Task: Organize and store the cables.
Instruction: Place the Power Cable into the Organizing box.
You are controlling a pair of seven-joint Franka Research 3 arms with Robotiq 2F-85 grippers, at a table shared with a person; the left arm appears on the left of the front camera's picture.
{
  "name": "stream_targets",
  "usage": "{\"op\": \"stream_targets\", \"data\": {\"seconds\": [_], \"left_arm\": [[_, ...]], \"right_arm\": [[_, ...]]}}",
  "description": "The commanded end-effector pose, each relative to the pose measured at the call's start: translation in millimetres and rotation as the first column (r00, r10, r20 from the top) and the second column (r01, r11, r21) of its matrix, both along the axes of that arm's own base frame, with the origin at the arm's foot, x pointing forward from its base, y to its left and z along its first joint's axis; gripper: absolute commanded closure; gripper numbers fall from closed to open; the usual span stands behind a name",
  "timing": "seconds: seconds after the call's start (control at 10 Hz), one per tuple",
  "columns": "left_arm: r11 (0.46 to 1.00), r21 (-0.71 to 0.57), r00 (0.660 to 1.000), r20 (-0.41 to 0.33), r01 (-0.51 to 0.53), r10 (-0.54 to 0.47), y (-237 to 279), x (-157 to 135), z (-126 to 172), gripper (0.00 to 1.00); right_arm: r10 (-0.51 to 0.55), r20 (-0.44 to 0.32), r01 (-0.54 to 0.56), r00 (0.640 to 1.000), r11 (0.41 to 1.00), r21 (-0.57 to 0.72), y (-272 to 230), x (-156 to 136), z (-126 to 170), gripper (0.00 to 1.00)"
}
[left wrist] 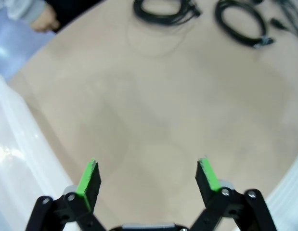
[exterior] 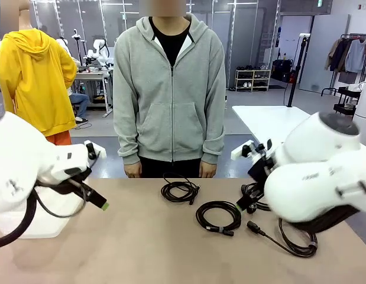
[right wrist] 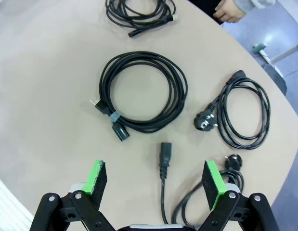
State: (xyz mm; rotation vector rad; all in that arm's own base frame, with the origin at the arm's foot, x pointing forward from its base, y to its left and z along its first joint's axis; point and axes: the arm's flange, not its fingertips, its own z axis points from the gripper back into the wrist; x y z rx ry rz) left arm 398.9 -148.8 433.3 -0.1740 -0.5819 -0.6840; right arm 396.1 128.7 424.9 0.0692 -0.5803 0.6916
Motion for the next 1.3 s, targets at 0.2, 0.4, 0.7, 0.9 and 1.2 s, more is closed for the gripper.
{"op": "stream_targets", "data": {"seconds": [0.2,0.4,0.7,0.9,1.2], "left_arm": [[0.972,-0.151,0.982,-0.023,0.181,-0.186,103,-27,89,0.00],[0.960,-0.192,0.979,0.031,0.205,-0.203,151,-47,115,0.00],[0.955,-0.198,0.972,0.115,0.222,-0.203,222,-85,146,0.00],[0.969,-0.197,0.982,0.147,0.147,-0.119,257,-101,150,0.00],[0.966,-0.242,0.973,0.229,0.090,-0.033,290,-130,150,0.00]], "right_arm": [[0.198,0.015,-0.198,0.980,0.971,0.132,-110,-38,82,0.00],[0.229,0.073,-0.239,0.971,0.951,0.195,-168,-63,101,0.00],[0.203,0.204,-0.252,0.958,0.934,0.253,-253,-111,112,0.00],[0.131,0.265,-0.210,0.955,0.932,0.297,-290,-137,111,0.00],[0.121,0.256,-0.202,0.959,0.926,0.320,-311,-156,106,0.00]]}}
